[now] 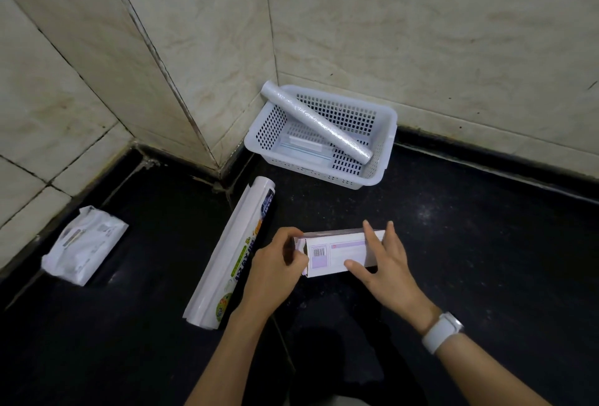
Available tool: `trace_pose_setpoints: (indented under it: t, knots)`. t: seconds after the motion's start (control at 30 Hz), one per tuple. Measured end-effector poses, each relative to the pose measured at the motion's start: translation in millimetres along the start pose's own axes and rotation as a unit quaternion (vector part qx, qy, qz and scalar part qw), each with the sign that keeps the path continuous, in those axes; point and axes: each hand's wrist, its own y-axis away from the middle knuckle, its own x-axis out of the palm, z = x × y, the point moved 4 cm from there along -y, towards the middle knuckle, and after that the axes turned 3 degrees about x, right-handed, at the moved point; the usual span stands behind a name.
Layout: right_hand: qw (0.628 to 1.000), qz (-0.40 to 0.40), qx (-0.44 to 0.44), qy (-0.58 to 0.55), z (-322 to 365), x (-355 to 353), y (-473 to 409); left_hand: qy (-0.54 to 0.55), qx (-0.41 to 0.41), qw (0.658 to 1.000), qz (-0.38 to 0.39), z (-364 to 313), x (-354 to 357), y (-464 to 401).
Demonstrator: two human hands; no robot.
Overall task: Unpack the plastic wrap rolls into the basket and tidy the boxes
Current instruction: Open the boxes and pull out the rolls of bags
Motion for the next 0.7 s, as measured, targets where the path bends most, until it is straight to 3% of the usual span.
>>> trace_pose_setpoints:
  t: [0.2, 0.27, 0.43, 0.6, 0.7]
  knots:
    - [1.000, 0.023, 0.005, -0.011, 4.1, -2.3, -7.3, 0.071, -0.016, 0.995, -0.068, -4.1, -9.9, -1.5]
    - [0.999, 0.021, -0.008, -0.045, 6.0, -3.7, -7.6, 0.098, -0.020, 0.993, -0.059, -9.1, -8.4, -3.5]
    - [0.976, -0.068, -0.115, -0.173, 25.3, -20.0, 3.3, 0.162, -0.008, 0.985, -0.052, -19.8, -0.3, -11.5]
    - [0.972, -0.093, -0.195, -0.097, 28.8, -27.3, 10.2, 0.185, -0.012, 0.979, -0.084, -25.6, 7.6, -16.8]
    - [0.965, -0.113, -0.222, -0.082, 29.0, -30.0, 11.3, 0.110, 0.017, 0.990, -0.084, -31.1, 14.2, -17.8]
